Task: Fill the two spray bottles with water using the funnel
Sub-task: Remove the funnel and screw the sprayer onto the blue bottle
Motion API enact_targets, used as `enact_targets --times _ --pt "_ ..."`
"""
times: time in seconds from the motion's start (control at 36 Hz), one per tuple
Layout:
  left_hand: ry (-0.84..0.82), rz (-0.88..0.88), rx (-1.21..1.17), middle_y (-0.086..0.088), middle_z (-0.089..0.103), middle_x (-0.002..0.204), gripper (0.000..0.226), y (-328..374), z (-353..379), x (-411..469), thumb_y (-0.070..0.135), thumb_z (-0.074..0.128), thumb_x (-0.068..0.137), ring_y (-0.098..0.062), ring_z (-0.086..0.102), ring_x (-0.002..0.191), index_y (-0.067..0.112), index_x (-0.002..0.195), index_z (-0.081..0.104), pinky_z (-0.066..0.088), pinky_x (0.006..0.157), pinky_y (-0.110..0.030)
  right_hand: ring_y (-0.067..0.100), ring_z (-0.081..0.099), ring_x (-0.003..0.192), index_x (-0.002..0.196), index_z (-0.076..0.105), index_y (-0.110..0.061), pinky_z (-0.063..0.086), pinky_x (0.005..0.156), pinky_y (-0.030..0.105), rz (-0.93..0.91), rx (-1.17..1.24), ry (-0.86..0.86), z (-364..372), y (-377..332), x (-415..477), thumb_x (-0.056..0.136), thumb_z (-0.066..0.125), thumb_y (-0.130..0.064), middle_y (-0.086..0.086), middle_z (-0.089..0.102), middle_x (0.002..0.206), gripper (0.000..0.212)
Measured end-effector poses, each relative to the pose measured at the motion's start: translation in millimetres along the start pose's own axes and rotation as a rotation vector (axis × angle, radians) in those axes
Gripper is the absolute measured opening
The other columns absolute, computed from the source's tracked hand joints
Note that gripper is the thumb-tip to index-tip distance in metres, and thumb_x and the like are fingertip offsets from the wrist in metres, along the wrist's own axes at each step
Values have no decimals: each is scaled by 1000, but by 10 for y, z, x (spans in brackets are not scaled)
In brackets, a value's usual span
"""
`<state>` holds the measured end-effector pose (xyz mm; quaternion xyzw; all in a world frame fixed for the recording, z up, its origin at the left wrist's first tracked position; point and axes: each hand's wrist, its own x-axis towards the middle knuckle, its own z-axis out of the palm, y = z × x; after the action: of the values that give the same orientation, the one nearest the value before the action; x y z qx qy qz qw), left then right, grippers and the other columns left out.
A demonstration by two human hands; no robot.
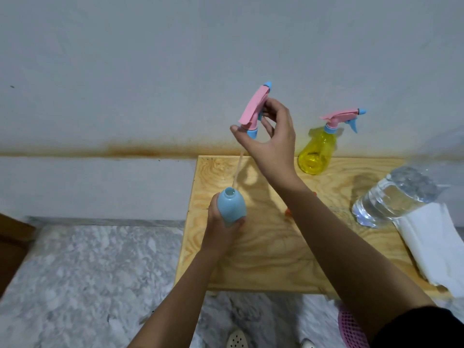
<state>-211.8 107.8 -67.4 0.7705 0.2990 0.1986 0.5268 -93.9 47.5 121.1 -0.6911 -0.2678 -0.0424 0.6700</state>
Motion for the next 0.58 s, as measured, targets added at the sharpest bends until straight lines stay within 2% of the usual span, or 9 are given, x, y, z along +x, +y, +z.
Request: enact_targets --times 0.19,0.31,0.44,0.58 --pt "-10 -7 -28 4 49 125 86 13 0 3 50 80 61 -21 52 114 40 131 30 52 89 -48 5 51 115 125 47 -13 44 103 28 35 11 -125 68 36 -176 70 81 -19 3 51 121 65" --pt "-10 -12 -17 7 47 125 87 18 10 7 49 80 61 -20 51 114 41 131 29 53 87 -47 4 50 116 123 45 -14 44 104 27 95 126 -76 81 70 -223 70 81 -18 3 51 122 64" --pt "-8 -16 2 4 46 127 95 -23 4 -8 52 79 61 -21 49 115 28 139 29 52 89 -47 7 50 114 121 45 -12 43 101 20 21 43 -124 78 76 -177 68 83 -18 2 51 118 66" --pt "-5 -3 20 4 47 126 96 -41 13 2 54 79 60 -22 49 114 26 138 30 51 88 -49 9 51 114 122 45 -9 44 102 23 -1 -15 -143 87 118 -191 67 83 -19 5 51 119 68"
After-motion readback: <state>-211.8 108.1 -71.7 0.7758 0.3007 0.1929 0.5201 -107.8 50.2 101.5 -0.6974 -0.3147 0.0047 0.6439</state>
